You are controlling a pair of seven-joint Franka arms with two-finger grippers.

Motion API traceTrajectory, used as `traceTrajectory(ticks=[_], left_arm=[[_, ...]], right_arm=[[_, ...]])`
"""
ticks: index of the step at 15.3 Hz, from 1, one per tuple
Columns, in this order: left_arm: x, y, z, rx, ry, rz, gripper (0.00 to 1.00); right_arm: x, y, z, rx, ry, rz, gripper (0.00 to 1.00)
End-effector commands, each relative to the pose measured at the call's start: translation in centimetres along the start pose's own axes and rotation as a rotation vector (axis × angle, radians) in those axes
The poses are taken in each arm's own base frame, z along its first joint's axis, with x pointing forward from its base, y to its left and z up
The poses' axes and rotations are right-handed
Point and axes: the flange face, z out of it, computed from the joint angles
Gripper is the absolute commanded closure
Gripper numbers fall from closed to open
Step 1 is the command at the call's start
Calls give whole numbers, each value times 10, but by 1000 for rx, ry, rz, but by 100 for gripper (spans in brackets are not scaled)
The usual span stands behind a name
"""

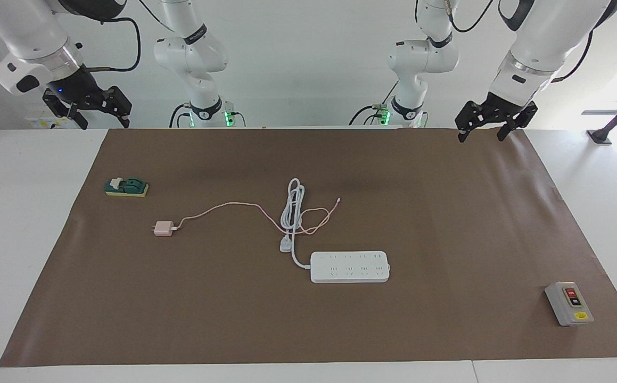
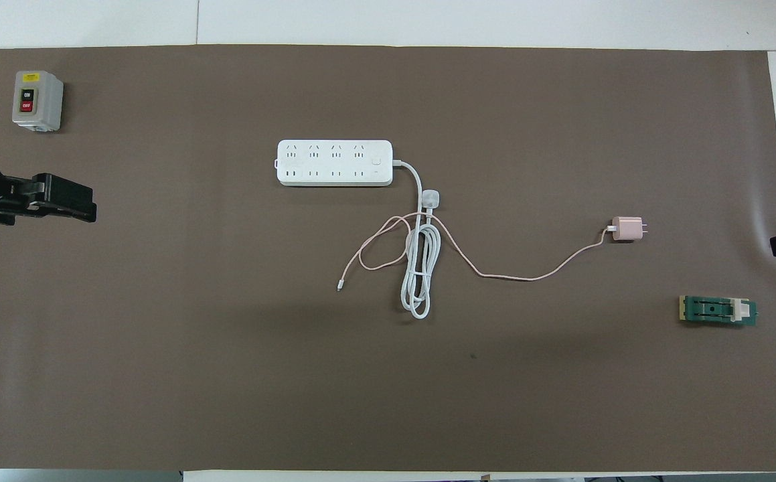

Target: Plug charger into power strip

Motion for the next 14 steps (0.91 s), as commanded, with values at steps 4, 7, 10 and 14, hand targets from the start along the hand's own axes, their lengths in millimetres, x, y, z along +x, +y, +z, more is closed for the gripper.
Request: traceTrajectory(ticks=[4, 7, 10, 14], left_arm=[[4, -4, -2, 14, 22, 8, 0], [4, -6, -4, 13, 31, 5, 0], [5, -6, -3, 13, 31, 5, 0], [7, -6, -4, 11, 46, 2, 0]], right_arm=[[-9, 15, 29, 8, -10, 195, 0], [-2, 30, 56, 87, -22, 380, 0], [1, 32, 83, 170, -55, 609, 0], [28, 66, 125, 347, -138, 952, 0]])
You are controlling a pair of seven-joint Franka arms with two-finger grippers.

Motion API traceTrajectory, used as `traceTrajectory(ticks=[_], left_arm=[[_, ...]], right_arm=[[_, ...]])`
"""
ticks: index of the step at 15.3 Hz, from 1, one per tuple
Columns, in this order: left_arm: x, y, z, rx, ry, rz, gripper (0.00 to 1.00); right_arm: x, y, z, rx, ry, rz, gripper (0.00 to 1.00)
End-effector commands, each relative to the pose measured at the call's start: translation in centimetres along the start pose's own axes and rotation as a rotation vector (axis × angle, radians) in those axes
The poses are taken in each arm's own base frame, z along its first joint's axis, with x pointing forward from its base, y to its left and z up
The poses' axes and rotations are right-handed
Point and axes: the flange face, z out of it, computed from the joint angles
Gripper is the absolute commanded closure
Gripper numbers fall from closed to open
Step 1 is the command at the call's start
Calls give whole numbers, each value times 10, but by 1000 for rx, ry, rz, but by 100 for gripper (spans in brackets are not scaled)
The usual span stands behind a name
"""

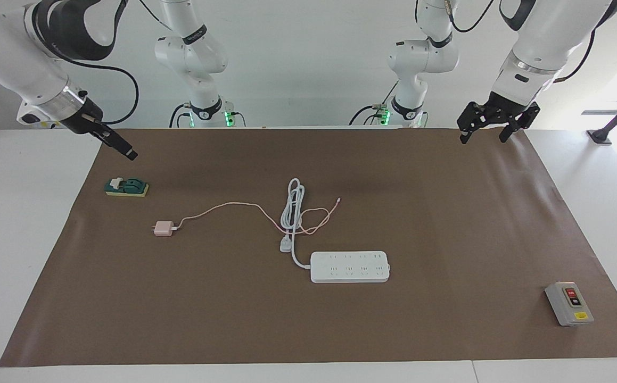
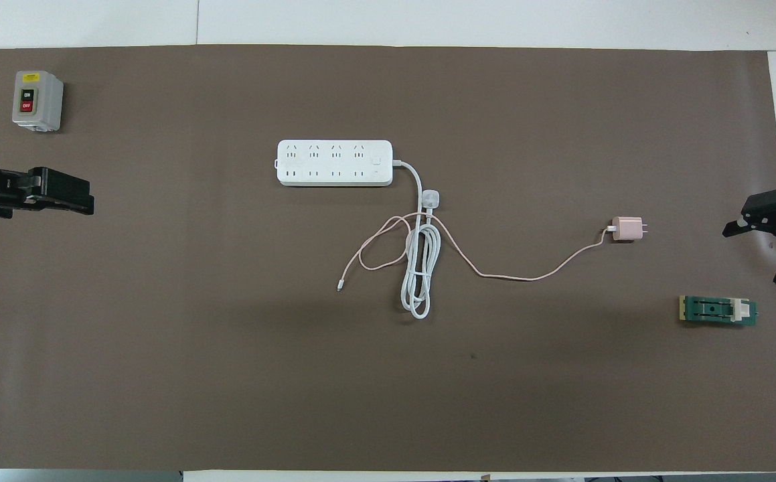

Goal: Plug charger into power strip
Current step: 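Reach the right gripper down to the pink charger and grasp it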

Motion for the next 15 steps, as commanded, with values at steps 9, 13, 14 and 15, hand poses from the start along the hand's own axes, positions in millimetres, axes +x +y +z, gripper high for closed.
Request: traceTrajectory(ticks=[9, 13, 14, 15], left_arm=[[9, -2, 7, 12, 14, 6, 0], [9, -4, 5, 12, 19, -1, 0], [9, -4, 5, 12, 19, 0, 0], [9, -6, 5, 13, 18, -1, 0]], right_arm=[[69, 46, 110, 225, -191, 615, 0], [71, 43, 141, 227, -248, 719, 0], [77, 45, 157, 212, -273, 730, 0], [83, 47, 173, 197, -289, 727, 0]])
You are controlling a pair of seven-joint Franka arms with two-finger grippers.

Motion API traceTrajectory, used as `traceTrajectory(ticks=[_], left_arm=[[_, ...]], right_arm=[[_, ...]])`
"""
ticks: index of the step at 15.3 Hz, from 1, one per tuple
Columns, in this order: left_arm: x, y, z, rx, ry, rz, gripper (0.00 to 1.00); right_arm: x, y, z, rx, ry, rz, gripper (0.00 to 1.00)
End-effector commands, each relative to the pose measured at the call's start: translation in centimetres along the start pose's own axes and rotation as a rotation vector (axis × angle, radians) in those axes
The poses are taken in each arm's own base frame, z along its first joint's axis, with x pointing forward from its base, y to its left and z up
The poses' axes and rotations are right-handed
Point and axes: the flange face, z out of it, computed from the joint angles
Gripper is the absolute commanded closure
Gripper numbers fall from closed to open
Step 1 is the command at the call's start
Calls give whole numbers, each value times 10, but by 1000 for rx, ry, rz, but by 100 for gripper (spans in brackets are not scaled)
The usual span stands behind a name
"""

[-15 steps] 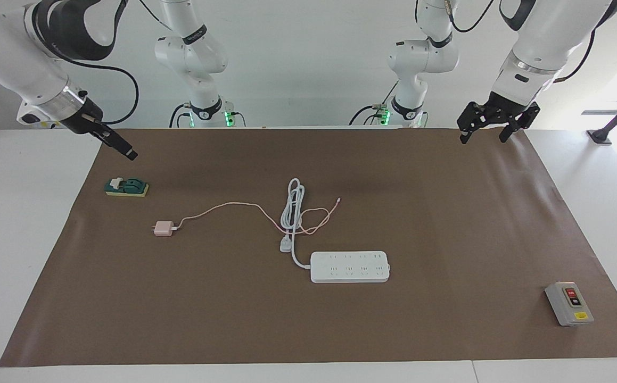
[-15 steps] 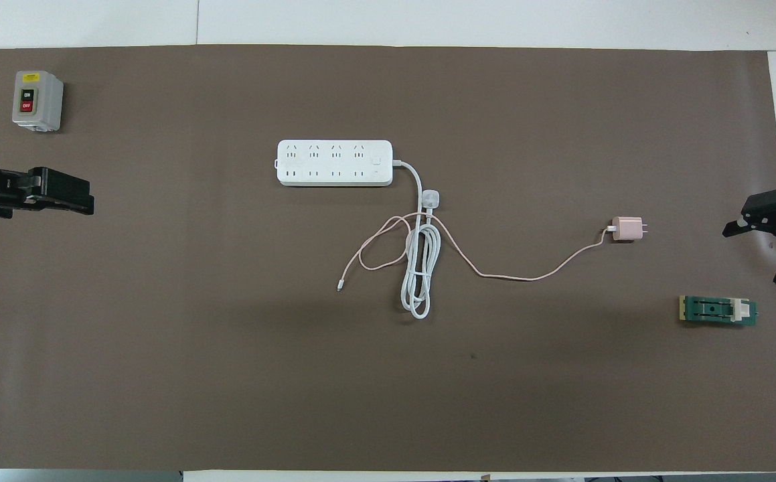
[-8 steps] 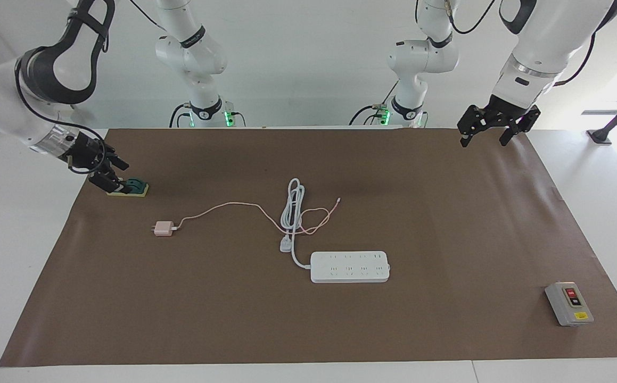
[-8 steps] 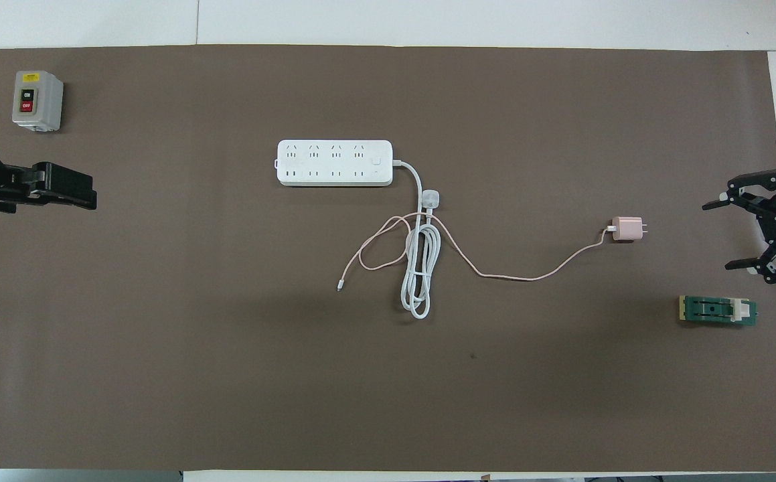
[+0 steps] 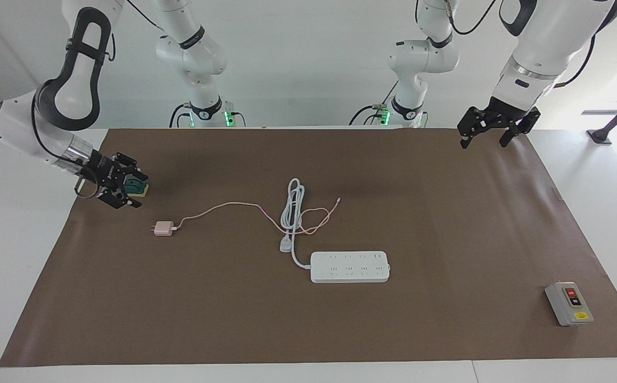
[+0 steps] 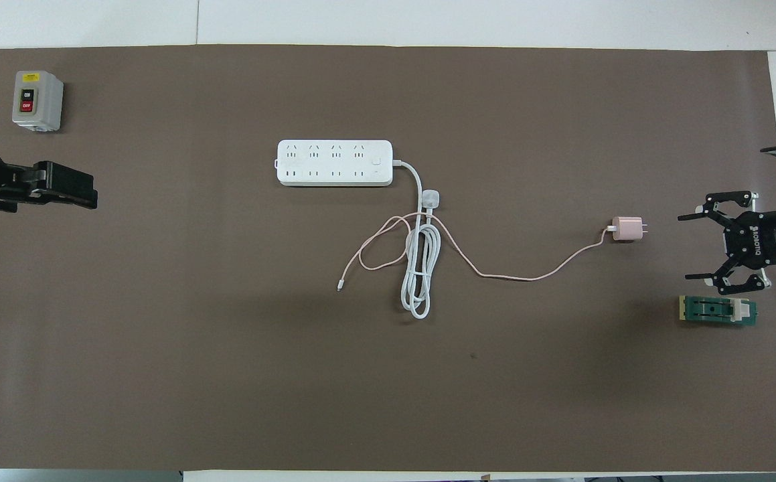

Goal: Plug charger into power strip
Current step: 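Reach the right gripper down to the pink charger and grasp it, then lift the charger with the right gripper while the left gripper grasps the strip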

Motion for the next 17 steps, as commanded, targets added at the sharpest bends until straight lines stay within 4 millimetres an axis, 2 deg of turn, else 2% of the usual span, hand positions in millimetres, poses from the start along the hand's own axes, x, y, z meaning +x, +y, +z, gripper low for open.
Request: traceTrajectory(ticks=[1, 3, 11, 13, 14, 17], left_arm=[[1, -5, -1, 14, 4, 7, 0], [1, -4, 0, 14, -1, 7, 0], [7, -7, -21, 11, 45, 7, 0], [19, 1, 6, 9, -15, 36, 0], [20, 1, 7, -6, -38, 32, 0], [21, 18, 13, -72, -57, 51, 0]], right_arm=[[25, -2, 37, -29, -39, 8, 0], [40, -3, 47, -36, -49, 0, 0], [57, -38, 69, 30, -27, -35, 0], [66, -42, 79, 33, -15, -45, 0], [66, -43, 82, 38, -21, -43, 0], [59, -48, 85, 54, -38, -43, 0]])
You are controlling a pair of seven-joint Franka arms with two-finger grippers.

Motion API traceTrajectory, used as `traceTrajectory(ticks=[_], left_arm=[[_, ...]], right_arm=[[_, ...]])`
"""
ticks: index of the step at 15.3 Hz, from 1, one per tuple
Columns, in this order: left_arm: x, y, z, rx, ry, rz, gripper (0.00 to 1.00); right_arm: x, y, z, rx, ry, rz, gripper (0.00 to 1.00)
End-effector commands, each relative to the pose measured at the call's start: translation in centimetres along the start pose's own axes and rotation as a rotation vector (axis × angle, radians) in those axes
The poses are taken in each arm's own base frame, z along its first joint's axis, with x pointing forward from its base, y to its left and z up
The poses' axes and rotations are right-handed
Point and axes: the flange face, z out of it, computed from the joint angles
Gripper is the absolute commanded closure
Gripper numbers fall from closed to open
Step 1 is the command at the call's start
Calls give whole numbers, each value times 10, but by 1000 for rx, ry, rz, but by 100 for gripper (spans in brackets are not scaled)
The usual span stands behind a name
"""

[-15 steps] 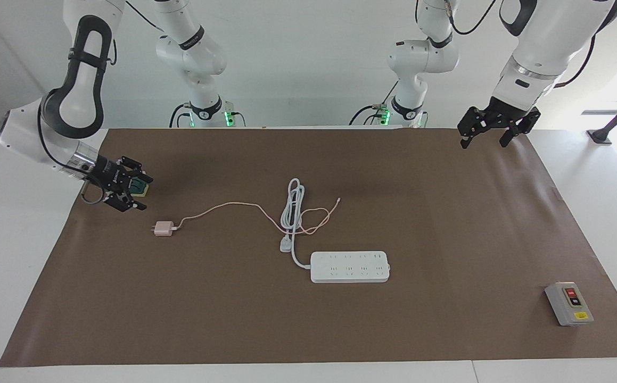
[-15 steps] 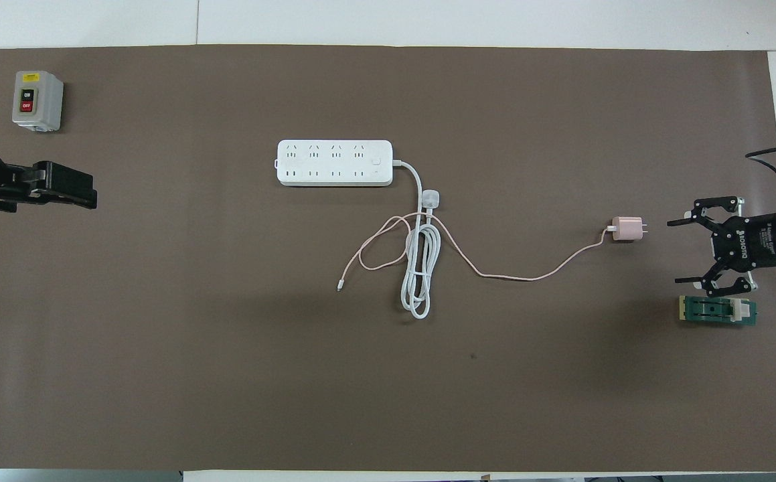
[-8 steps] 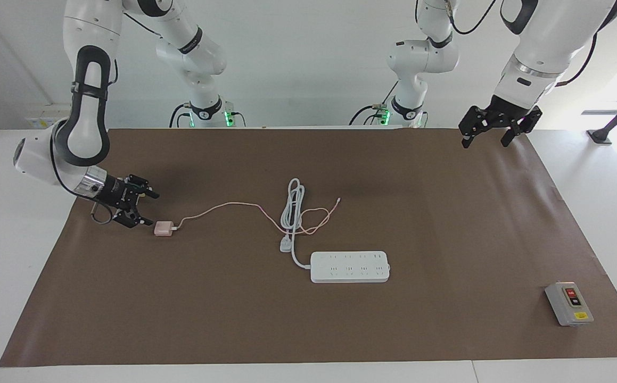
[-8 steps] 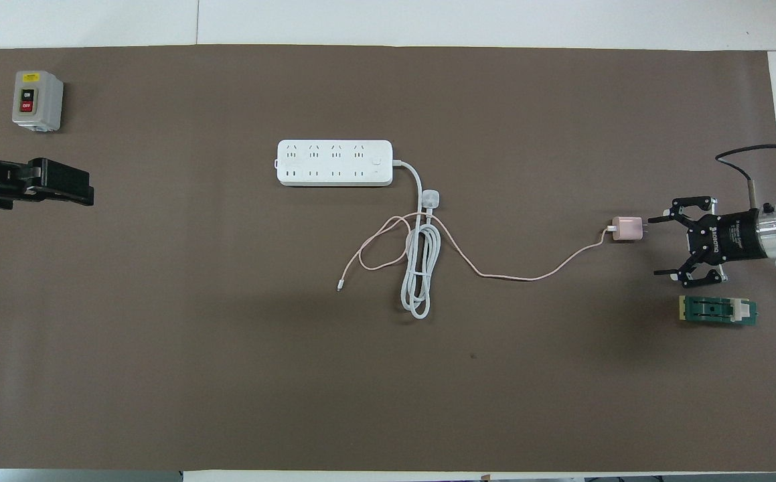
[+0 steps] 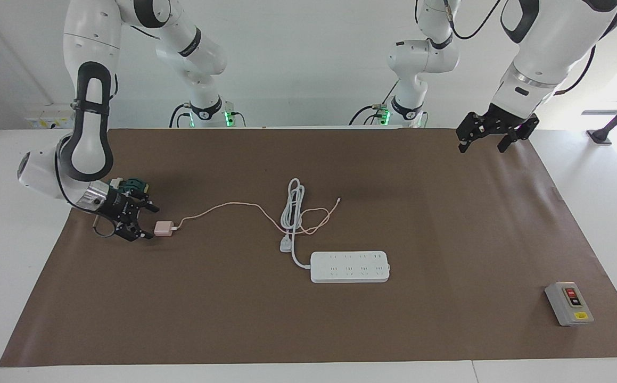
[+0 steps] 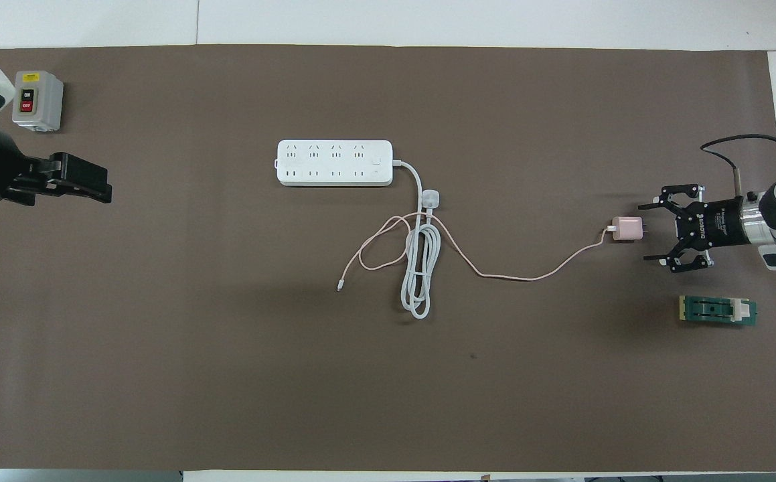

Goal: Plug charger into power strip
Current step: 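Lift the charger with the right gripper while the left gripper grasps the strip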

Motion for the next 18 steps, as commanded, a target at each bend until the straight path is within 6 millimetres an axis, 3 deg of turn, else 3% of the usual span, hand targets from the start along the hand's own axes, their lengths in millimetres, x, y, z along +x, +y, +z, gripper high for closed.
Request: traceTrajectory(ticks=[1, 2, 8, 9, 11, 15, 17, 18], left_arm=[[8, 11, 2, -34, -24, 31, 0], [16, 13, 16, -53, -45, 30, 0], [42, 27, 44, -204, -30, 17, 0], [46, 33, 51, -237, -29, 18, 0], [53, 55, 62, -345, 0, 29, 0], [72, 79, 92, -640, 2, 24, 0], [69, 104, 110, -821, -34, -35, 0], [67, 113, 123, -890, -33, -59, 0]], right_arm=[[-12, -13, 6, 36, -27, -22, 0], [-14, -14, 7, 42, -31, -21, 0], [-11, -15, 10, 52, -14, -40, 0], [-9, -14, 18, 42, -18, -61, 0], [-9, -15, 19, 48, -11, -60, 0], [-6, -13, 22, 49, -5, -59, 0], [-5, -12, 22, 52, 0, -60, 1], [-4, -12, 22, 53, 2, -60, 12]])
